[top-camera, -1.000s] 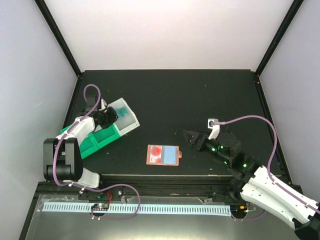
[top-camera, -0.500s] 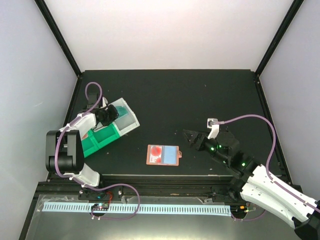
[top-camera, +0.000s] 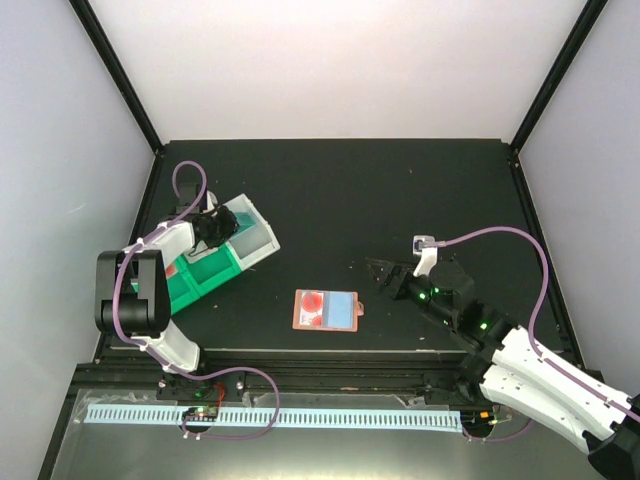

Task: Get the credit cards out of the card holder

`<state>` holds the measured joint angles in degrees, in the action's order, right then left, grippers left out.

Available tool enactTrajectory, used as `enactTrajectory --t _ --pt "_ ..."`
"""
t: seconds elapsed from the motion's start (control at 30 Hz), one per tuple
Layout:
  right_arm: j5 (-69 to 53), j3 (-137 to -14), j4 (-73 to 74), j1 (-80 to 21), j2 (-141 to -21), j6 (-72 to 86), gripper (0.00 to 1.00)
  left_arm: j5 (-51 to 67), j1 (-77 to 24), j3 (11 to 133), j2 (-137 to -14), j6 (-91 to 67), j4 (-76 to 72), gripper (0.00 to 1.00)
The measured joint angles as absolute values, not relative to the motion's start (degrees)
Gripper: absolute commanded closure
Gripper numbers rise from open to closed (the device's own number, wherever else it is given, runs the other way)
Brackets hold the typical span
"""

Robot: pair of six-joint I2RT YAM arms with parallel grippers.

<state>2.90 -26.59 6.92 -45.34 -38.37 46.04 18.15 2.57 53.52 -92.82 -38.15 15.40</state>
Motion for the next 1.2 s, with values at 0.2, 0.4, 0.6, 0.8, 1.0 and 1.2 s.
enactTrajectory --t 0.2,0.4,0.6,0.8,1.0,1.2 --pt "3.2 -26.8 6.9 -45.3 -39.2 45.2 0.00 18.0 2.6 54.3 -93.6 -38.2 14.9 0.87" --pt "3.8 -26.9 6.9 -45.3 -39.4 44.8 0.00 17.2 2.6 54.7 -93.8 -38.1 15.0 0.84" --pt "4.0 -27.0 6.9 -45.3 -39.4 44.6 0.00 15.8 2.6 55.5 -93.9 -37.8 15.4 0.80" --pt "4.0 -27.0 6.9 -45.3 -39.4 44.6 0.00 14.6 2.6 56.6 -93.9 -37.2 16.6 0.75" --pt "4.0 -27.0 6.9 -45.3 -39.4 44.1 0.00 13.5 2.6 57.3 -93.9 -36.6 17.4 0.70" --pt "3.8 -27.0 6.9 -45.3 -39.4 43.9 0.00 12.8 2.6 58.0 -93.5 -36.1 18.6 0.61"
